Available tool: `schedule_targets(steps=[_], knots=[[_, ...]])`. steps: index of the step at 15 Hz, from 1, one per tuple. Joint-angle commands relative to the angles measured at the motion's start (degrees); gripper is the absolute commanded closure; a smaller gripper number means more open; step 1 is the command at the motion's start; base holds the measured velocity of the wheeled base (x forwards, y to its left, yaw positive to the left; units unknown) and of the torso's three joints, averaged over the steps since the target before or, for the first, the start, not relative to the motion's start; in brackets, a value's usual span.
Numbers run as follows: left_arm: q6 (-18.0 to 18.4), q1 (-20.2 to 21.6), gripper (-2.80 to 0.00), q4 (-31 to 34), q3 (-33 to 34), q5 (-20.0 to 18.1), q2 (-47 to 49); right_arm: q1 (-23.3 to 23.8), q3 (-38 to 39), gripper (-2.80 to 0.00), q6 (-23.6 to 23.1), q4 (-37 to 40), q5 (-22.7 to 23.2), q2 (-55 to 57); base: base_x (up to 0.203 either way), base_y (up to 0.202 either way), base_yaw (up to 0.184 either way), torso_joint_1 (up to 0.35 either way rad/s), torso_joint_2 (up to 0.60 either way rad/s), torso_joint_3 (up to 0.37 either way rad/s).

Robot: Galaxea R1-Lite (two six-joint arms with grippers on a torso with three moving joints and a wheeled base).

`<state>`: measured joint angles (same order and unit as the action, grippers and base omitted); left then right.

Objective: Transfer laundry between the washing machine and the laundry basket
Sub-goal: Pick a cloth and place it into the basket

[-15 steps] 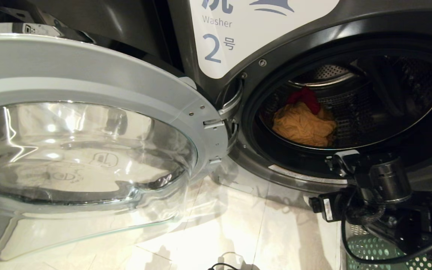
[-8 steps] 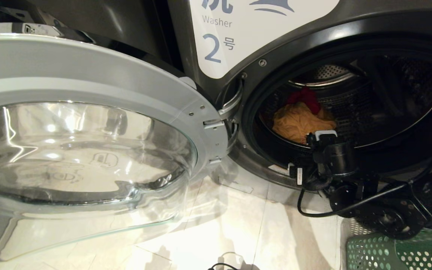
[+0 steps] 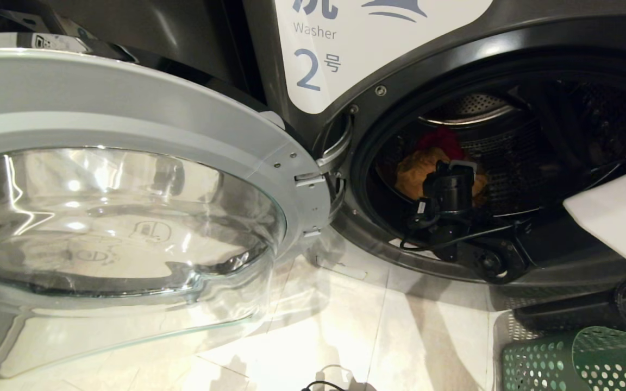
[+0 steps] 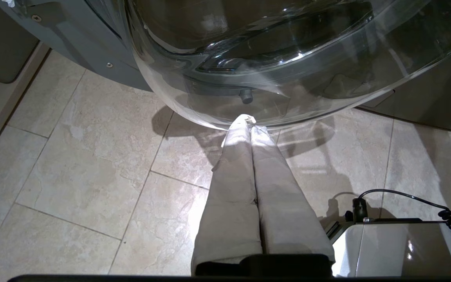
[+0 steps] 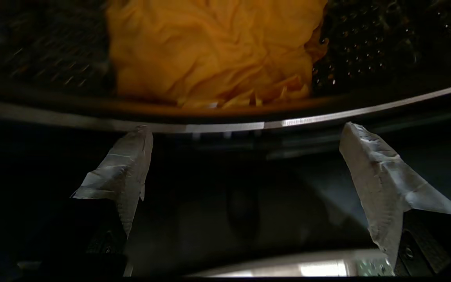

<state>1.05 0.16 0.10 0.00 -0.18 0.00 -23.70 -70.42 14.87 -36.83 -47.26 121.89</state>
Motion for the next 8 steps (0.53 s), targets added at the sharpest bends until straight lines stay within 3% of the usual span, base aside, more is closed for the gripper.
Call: schedule_targets(steps=[1, 5, 8], knots=[[0.01, 0.02, 0.0, -0.01, 0.0, 0.01, 0.09, 1.45, -6.05, -2.8, 0.11, -0.06, -0.91, 4.86, 0.0, 0.0, 0.0, 0.0, 0.0, 0.0], [0.01, 0.02, 0.0, -0.01, 0.0, 0.01, 0.09, 2.45, -20.49, -2.8, 1.76, 6.56, -2.17, 9.73, 0.0, 0.0, 0.0, 0.0, 0.0, 0.0], [0.01, 0.02, 0.0, -0.01, 0.0, 0.01, 0.09, 4.21, -36.84, -2.8, 5.48, 17.75, -2.22, 15.23, 0.0, 0.0, 0.0, 0.0, 0.0, 0.0]])
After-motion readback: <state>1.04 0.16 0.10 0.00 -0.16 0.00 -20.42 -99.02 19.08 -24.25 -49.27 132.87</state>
